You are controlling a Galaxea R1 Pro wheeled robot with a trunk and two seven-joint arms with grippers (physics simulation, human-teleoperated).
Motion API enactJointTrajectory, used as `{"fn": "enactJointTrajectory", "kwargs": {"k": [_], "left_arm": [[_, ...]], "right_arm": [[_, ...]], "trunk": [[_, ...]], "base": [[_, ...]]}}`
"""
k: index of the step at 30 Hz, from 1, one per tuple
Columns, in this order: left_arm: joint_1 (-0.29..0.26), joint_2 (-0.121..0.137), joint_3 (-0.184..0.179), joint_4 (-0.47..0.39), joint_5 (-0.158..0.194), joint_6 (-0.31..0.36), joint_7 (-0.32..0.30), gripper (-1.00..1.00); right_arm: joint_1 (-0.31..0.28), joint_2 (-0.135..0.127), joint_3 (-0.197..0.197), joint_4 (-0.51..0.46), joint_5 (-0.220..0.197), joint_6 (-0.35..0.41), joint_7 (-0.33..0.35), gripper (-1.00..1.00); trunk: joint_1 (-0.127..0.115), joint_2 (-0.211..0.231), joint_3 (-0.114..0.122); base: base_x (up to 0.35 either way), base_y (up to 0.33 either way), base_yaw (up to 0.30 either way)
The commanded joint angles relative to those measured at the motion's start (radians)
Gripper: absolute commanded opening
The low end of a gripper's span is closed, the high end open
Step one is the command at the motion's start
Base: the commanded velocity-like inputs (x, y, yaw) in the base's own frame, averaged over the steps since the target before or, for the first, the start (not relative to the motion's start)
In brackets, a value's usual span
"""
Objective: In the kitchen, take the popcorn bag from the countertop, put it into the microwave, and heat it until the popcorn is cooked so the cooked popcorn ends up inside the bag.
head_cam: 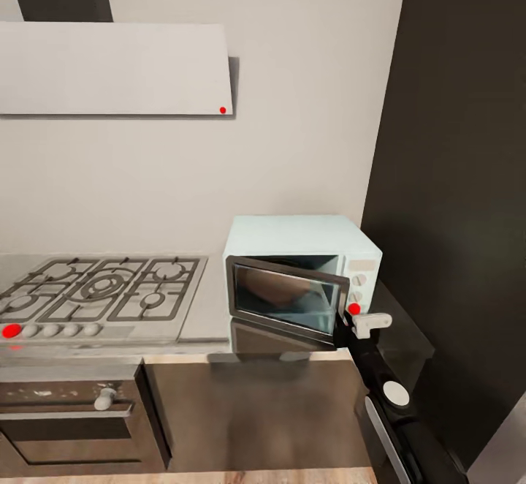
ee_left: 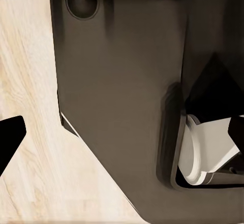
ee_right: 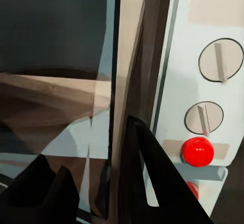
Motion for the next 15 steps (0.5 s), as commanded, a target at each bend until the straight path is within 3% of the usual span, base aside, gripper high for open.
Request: {"fn": "enactJointTrajectory", "kwargs": {"k": [1,15], "left_arm": [[0.000,0.000,0.000,-0.001,0.001,-0.001,0.001,1.00],[0.000,-0.001,-0.001,-0.002,0.001,-0.001,0.001,1.00]], "right_arm": [[-0.001,-0.001,0.006,-0.025,0.004,0.004,-0.019,-1.00],[-0.001,-0.001,0.006,-0.025,0.004,0.004,-0.019,-1.00]], "trunk": [[0.000,-0.001,-0.001],[0.000,-0.001,-0.001]], "base": [[-0.014,0.001,0.000],[-0.135,0.012,0.000]]}}
